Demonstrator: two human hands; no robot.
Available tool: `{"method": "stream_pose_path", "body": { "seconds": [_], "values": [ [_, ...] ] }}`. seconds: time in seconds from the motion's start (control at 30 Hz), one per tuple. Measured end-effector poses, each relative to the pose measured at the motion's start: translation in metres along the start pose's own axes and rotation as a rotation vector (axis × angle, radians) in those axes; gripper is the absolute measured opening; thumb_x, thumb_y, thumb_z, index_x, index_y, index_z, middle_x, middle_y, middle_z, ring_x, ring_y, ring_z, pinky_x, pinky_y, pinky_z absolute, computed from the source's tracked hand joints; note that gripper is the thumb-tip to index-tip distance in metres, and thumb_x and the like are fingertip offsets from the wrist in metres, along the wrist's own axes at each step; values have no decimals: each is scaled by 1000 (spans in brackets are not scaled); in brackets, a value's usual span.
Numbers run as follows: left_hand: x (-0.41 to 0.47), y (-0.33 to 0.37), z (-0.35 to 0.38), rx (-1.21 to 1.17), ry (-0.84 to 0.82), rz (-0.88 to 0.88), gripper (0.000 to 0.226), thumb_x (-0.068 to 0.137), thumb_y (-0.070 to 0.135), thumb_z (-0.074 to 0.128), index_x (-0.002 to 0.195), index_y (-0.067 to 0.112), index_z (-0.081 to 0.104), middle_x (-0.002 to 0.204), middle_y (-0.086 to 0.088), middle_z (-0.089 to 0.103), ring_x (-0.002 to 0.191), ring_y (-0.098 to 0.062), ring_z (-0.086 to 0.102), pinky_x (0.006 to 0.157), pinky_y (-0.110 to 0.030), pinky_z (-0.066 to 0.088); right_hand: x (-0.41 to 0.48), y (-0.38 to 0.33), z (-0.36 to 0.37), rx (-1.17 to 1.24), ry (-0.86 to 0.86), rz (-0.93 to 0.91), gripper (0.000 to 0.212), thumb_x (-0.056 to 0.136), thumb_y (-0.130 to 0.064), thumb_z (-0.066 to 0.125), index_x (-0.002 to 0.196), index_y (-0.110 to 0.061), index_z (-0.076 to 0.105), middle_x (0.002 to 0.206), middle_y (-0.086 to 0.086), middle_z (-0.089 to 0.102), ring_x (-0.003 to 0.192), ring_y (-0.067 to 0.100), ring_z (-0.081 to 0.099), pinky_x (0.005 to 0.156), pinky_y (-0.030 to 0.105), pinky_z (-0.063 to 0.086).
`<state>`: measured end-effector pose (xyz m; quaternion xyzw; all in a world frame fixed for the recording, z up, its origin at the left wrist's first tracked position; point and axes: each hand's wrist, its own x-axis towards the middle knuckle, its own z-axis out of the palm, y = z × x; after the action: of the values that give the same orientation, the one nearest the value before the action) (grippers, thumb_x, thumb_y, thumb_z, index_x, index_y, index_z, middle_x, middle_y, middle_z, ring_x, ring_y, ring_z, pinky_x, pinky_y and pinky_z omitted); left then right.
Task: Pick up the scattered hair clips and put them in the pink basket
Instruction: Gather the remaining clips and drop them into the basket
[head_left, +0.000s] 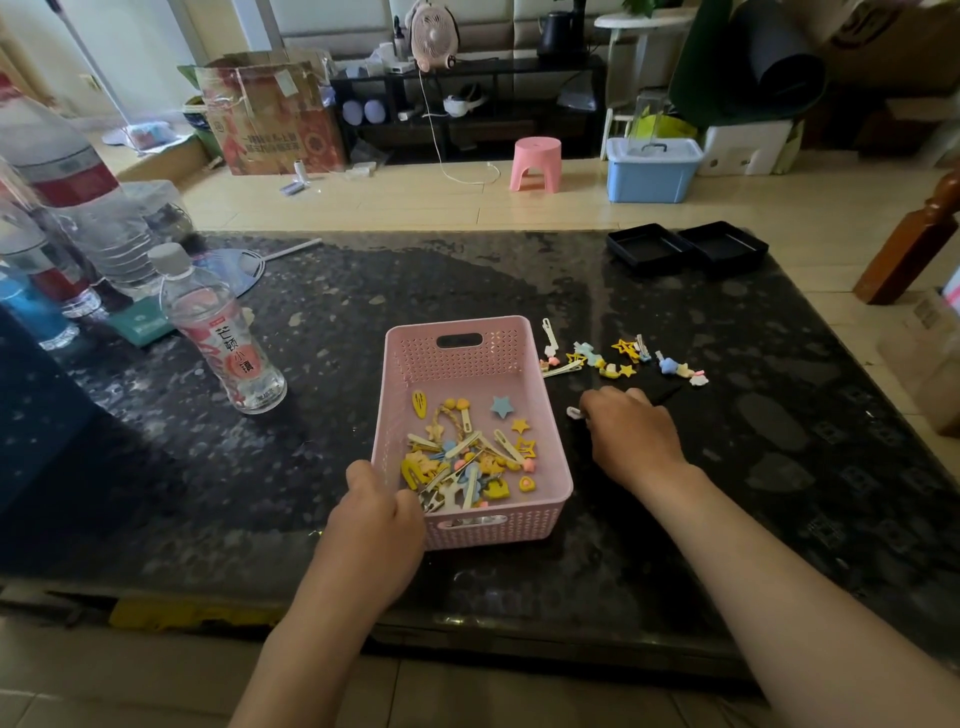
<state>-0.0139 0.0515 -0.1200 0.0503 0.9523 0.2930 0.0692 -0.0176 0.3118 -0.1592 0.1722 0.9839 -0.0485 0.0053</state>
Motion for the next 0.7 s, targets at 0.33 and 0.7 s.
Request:
{"method": "stream_pose_path", "body": {
  "seconds": [0.33,0.7],
  "values": [
    [7,-1,1,-93,31,-61,24,95,17,42,115,3,41,67,-1,42,56,-8,39,66,-32,39,7,6,-38,520,258,98,3,83,-18,65,84,-19,68,85,-3,70,85,22,65,74,36,53],
    [7,-2,2,-89,37,-50,22,95,17,42,111,3,41,67,1,42,55,-8,38,50,-19,31,-34,-77,-84,711,235,-429,12,87,-17,69,99,-15,73,92,-1,71,82,9,65,74,26,54]
  ]
}}
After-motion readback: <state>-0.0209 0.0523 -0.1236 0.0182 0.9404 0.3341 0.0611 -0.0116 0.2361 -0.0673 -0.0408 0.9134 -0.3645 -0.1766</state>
